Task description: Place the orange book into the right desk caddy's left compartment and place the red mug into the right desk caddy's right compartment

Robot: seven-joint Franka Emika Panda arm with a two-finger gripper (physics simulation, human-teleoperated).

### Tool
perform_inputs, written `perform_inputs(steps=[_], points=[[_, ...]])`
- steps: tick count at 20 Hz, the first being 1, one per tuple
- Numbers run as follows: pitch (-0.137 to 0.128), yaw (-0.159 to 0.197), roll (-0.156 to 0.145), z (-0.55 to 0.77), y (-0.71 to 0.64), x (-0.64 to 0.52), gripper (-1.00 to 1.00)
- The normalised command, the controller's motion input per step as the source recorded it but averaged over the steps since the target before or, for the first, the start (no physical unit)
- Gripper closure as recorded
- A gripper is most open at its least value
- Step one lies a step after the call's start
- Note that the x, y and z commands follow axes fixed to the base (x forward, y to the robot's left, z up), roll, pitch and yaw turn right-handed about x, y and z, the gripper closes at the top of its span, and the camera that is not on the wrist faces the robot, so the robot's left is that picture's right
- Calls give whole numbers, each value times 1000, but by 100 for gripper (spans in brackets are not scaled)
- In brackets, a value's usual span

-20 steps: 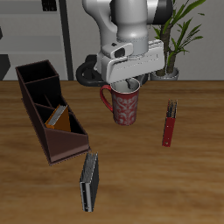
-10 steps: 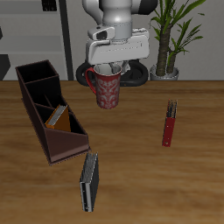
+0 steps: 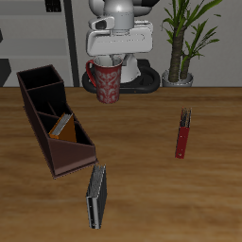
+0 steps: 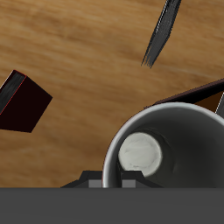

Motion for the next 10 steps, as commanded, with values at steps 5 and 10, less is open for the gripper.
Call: perform_inputs(steps=[5, 10], points=[[-23, -3, 5, 63, -73, -346, 100], [-19, -16, 2, 126, -154, -334, 100]])
